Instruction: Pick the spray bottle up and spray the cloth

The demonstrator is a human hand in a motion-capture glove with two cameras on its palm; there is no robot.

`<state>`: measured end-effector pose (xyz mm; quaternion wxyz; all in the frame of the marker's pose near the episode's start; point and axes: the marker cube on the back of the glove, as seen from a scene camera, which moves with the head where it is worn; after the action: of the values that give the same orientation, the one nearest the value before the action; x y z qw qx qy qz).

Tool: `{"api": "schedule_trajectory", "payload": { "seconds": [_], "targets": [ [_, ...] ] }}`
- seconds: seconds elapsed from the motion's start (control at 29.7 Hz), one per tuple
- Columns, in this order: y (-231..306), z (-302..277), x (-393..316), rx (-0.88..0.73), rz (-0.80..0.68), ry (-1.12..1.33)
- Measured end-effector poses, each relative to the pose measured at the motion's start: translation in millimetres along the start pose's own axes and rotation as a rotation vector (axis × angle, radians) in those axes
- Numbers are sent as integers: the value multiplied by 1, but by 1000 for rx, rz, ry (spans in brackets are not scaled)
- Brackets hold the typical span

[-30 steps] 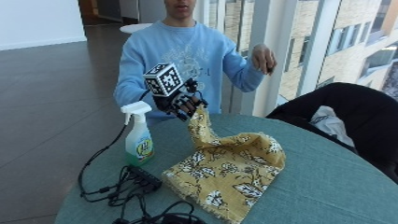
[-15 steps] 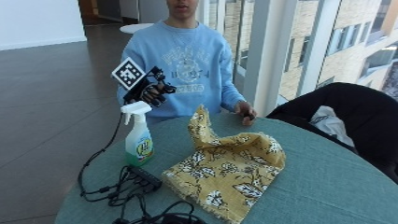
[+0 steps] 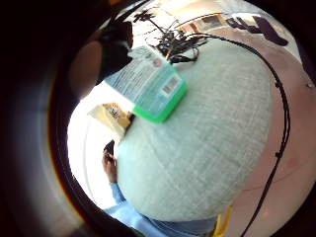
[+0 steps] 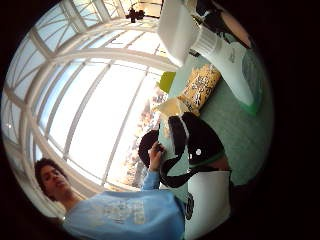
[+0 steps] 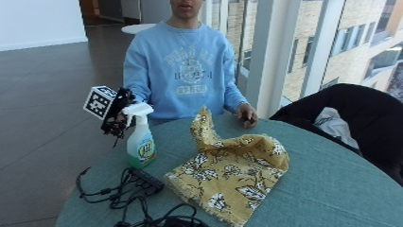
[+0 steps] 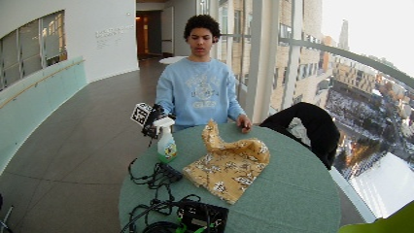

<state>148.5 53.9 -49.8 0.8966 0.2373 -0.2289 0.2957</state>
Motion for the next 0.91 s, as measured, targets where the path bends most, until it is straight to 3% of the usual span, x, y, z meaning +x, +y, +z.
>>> {"api": "schedule_trajectory", "payload": {
  "seconds": [0.54, 0.91],
  "targets": [
    [-42, 47, 25, 55, 201, -25],
    [-56, 59, 20, 162, 166, -88]
  ]
}}
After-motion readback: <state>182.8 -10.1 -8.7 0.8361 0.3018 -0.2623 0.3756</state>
